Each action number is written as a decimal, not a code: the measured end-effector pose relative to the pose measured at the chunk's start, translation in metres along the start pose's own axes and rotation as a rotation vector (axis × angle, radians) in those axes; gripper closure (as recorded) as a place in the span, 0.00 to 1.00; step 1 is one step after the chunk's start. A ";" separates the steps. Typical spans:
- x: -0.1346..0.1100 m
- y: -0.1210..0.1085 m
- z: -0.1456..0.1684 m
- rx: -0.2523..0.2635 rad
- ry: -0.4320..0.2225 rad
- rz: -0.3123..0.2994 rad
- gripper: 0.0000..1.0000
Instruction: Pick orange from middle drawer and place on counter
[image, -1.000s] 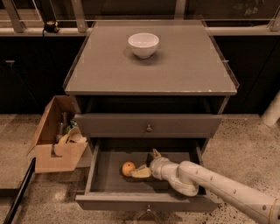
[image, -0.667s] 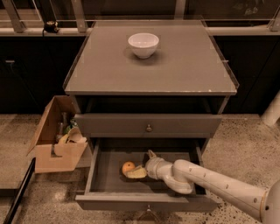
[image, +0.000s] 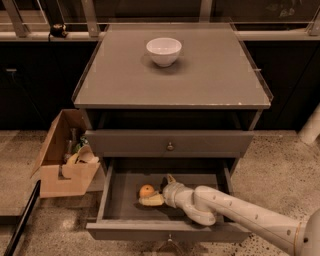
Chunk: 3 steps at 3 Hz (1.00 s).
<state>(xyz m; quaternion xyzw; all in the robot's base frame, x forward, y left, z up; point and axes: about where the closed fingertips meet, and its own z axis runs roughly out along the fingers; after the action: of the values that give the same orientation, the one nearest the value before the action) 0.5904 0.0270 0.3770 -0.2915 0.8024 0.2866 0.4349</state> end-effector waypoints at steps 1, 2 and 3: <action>-0.002 0.010 0.011 -0.030 0.002 0.002 0.00; -0.005 0.019 0.020 -0.069 0.004 -0.006 0.00; -0.004 0.024 0.025 -0.089 0.009 -0.003 0.00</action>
Offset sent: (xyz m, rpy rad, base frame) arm -0.0016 0.0405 -0.0012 0.0371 0.0166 0.1031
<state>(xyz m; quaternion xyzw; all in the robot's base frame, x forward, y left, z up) 0.5887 0.0617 0.3734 -0.3128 0.7906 0.3199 0.4181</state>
